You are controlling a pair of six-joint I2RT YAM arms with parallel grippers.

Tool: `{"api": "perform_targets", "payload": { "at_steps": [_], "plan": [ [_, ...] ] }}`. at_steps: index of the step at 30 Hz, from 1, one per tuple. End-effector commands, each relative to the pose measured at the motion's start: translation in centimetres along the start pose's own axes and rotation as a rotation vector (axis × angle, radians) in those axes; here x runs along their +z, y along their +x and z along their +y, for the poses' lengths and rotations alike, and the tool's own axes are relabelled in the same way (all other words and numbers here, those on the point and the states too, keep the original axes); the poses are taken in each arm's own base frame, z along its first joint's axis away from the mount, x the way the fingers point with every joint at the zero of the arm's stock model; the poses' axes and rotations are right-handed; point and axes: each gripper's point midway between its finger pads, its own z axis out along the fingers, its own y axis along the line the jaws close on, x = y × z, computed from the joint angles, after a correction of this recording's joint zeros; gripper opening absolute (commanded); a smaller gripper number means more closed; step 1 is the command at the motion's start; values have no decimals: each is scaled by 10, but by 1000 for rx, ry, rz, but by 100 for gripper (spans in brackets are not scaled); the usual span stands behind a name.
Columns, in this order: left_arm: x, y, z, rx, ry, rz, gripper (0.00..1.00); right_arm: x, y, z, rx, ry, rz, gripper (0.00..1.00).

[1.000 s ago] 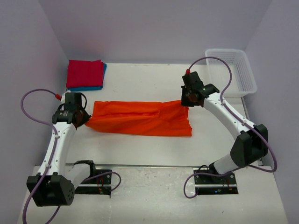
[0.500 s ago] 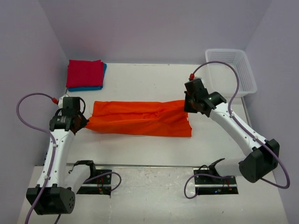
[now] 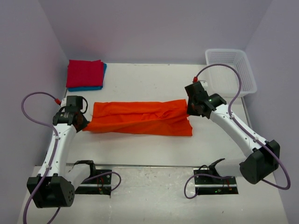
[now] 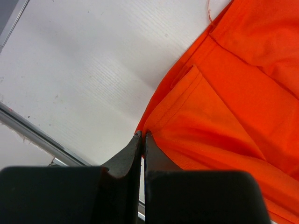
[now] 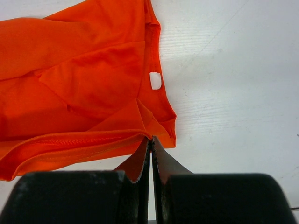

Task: Fold and stack the t-shirts
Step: Fold the other side of the tshirt into a rectangle

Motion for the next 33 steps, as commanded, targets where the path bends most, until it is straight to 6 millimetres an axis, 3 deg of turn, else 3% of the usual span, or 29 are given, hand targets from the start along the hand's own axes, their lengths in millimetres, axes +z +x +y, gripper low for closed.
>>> {"api": "perform_targets", "payload": {
  "at_steps": [1,7,16,22,33],
  "plan": [
    [-4,-17,4,10,-31,-57,0,-8,-13,-7,16,35,-51,0],
    [4,-24,-5,14,-28,-52,0,7,-16,9,-6,17,-16,0],
    [32,-33,-20,49,-93,16,0,28,-47,33,-20,1,5,0],
    [44,-29,-26,24,-125,73,0,50,-49,38,-42,22,51,0],
    [65,-52,-48,-38,-123,35,0,72,-65,40,-44,32,64,0]
  ]
}}
